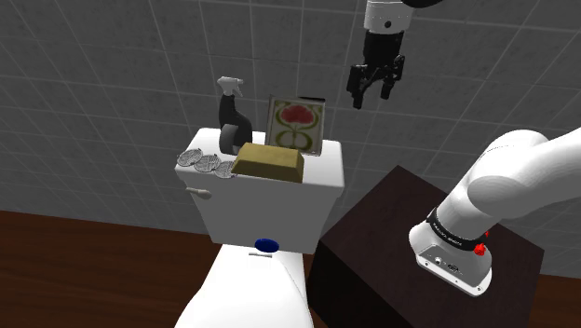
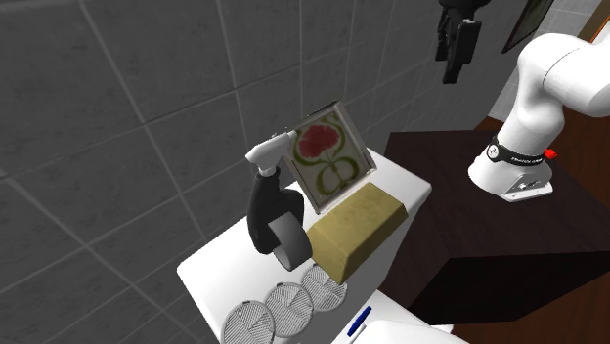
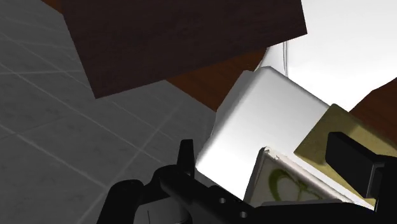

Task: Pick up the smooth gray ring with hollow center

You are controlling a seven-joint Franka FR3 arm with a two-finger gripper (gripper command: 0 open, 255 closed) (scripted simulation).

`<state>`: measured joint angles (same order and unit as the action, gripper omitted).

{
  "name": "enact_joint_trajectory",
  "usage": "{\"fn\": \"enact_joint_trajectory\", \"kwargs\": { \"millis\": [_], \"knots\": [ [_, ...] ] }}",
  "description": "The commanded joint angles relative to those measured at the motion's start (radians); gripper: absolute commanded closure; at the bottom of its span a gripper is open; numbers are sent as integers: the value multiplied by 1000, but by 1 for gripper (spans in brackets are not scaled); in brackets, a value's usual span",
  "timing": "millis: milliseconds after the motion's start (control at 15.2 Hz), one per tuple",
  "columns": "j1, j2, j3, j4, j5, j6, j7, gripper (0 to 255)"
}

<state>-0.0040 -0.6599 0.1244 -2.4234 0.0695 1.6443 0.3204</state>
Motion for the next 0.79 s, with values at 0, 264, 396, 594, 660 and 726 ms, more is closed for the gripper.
{"fn": "enact_joint_trajectory", "kwargs": {
  "millis": [0,264,396,594,660,726],
  "knots": [
    [4,40,38,8,32,47,71,0],
    [6,140,111,37,76,148,202,0],
    [4,198,146,61,89,198,268,0],
    [-1,291,195,107,95,269,368,0],
    [-3,324,211,125,94,291,401,0],
    [-5,358,226,145,90,313,436,0]
  ]
}}
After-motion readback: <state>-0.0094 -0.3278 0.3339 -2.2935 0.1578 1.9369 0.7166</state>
